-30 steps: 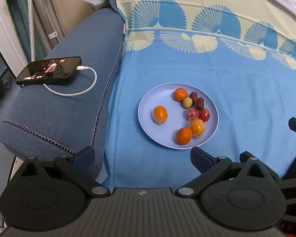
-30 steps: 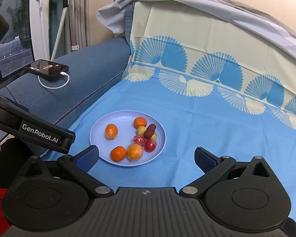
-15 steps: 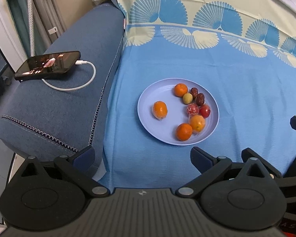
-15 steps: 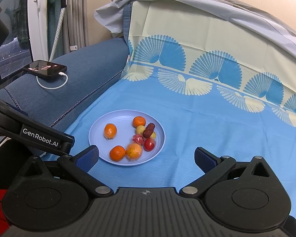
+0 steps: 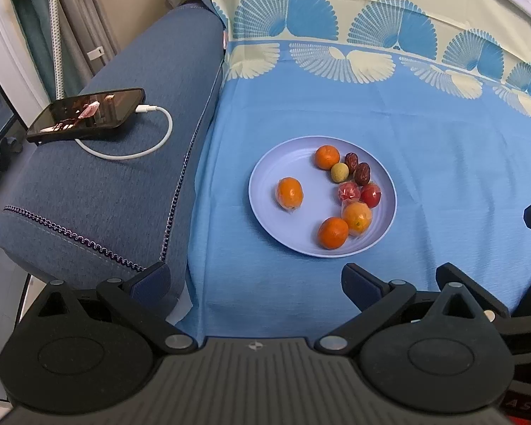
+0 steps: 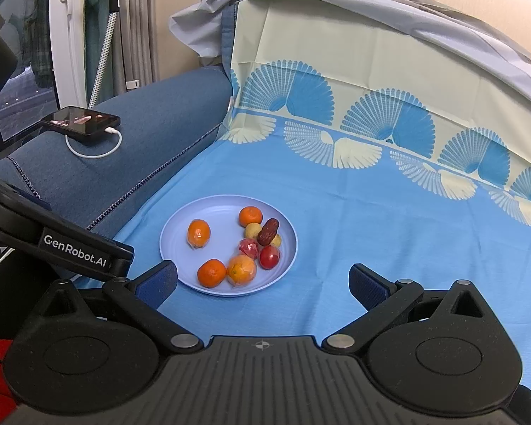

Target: Organize fruits

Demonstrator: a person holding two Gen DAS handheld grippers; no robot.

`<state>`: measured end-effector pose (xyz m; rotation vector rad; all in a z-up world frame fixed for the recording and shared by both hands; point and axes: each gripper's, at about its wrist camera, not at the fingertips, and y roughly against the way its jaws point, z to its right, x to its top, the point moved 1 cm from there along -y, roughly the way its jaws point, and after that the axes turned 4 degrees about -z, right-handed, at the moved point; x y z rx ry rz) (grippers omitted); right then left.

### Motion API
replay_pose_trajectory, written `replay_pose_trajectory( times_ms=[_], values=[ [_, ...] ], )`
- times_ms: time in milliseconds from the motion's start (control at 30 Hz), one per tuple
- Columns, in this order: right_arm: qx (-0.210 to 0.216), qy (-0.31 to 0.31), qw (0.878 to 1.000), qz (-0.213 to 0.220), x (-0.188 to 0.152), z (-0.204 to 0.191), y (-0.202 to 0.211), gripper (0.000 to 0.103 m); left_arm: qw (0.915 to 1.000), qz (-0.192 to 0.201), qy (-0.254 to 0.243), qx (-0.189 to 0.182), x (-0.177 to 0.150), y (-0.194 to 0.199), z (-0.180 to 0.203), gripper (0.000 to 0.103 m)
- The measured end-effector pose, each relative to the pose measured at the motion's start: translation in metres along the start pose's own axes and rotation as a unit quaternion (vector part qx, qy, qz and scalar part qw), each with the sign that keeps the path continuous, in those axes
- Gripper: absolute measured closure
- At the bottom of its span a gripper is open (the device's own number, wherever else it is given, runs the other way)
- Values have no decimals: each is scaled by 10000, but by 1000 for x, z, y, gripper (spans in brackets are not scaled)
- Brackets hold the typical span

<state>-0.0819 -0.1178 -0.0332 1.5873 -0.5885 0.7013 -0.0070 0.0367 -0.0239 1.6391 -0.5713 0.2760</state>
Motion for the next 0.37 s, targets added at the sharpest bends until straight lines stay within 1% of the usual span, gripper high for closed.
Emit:
replay_pose_trajectory(
  times_ms=[367],
  values=[
    [68, 5, 10000, -23, -2, -2, -3, 1, 9999, 41, -39, 115, -3, -1, 3, 0]
  ],
)
